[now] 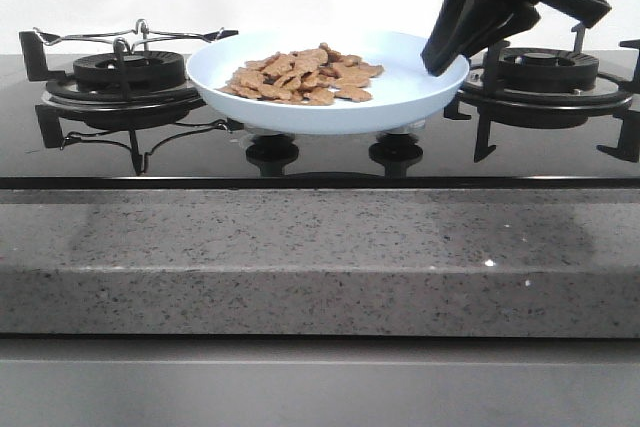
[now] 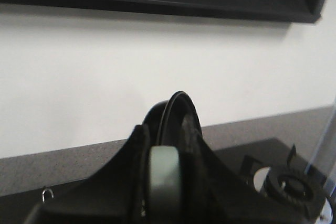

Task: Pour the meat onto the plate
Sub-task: 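Carry the empty pan back and set it on its burner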

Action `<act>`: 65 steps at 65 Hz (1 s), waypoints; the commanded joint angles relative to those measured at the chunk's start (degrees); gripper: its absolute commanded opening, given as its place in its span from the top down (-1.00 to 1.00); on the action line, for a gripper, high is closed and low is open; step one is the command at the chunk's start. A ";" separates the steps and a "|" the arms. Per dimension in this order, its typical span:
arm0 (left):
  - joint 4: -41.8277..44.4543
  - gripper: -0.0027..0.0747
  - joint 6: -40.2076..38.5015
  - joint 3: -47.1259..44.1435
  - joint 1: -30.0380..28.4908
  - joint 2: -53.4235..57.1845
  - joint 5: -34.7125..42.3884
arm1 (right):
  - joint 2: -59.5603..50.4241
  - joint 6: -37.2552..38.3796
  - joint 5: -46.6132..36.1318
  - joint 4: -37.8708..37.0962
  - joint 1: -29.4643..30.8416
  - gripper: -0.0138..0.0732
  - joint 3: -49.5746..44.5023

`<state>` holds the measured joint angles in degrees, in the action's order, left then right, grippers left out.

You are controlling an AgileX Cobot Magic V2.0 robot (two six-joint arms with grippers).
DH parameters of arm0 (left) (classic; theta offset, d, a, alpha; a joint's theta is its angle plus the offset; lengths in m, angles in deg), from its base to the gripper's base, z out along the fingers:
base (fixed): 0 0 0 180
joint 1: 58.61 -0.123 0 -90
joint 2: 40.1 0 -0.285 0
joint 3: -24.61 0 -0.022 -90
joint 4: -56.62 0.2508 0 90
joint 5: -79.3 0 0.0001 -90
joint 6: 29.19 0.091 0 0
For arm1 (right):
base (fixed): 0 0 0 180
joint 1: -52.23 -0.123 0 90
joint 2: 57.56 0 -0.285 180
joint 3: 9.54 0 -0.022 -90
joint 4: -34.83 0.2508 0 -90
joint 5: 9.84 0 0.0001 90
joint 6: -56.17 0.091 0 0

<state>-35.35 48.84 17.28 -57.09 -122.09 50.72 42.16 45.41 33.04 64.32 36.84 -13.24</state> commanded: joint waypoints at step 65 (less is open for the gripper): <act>-14.79 0.98 -24.83 2.03 -16.46 -21.78 -13.69 | -2.95 -0.37 -2.10 2.15 0.02 0.84 1.48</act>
<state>-45.36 24.30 17.40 -73.46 -145.56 39.72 42.16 45.41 33.04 64.32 36.84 -13.24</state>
